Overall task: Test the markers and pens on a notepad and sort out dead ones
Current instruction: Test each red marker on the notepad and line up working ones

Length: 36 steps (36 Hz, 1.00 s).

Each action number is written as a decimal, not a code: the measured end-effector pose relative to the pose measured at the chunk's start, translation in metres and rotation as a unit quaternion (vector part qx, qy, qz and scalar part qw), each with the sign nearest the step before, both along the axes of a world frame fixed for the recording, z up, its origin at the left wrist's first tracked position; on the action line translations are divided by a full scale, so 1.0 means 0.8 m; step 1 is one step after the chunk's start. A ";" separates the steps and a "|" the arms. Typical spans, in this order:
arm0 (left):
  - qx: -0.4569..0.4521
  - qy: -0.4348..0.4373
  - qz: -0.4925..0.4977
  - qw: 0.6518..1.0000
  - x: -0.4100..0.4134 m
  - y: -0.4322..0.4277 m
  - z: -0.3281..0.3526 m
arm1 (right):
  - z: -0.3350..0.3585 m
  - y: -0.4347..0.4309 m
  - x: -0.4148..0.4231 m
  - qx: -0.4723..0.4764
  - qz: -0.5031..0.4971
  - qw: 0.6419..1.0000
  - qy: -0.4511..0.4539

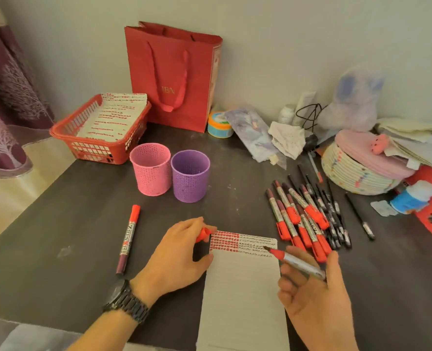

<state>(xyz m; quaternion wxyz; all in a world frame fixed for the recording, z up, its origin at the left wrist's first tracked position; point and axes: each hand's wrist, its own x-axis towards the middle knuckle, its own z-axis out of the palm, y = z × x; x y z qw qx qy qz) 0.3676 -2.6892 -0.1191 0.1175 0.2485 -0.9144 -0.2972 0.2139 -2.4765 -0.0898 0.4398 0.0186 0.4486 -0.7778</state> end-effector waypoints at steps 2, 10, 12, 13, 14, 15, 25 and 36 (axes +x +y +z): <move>-0.019 -0.010 0.006 1.000 -0.001 0.001 -0.005 | 0.004 -0.011 0.000 0.036 0.012 0.998 0.044; -0.019 -0.011 0.017 1.000 0.002 0.005 -0.013 | 0.014 -0.074 0.005 0.113 0.065 0.950 0.284; -0.015 -0.007 0.025 1.000 0.002 0.005 -0.015 | 0.015 -0.092 0.006 0.131 0.081 0.932 0.328; -0.012 -0.004 0.029 0.999 0.003 0.006 -0.015 | 0.015 -0.100 0.007 0.138 0.088 0.923 0.348; -0.011 0.001 0.032 0.999 0.003 0.006 -0.014 | 0.014 -0.108 0.009 0.145 0.092 0.915 0.364; -0.009 0.006 0.032 0.999 0.003 0.005 -0.013 | 0.014 -0.115 0.011 0.150 0.088 0.909 0.378; 0.027 -0.001 0.032 0.999 0.001 -0.001 -0.014 | -0.037 -0.125 0.011 0.203 0.002 0.856 0.475; 0.048 0.022 0.034 0.998 0.000 0.000 -0.005 | -0.040 -0.125 0.017 0.199 0.018 0.838 0.507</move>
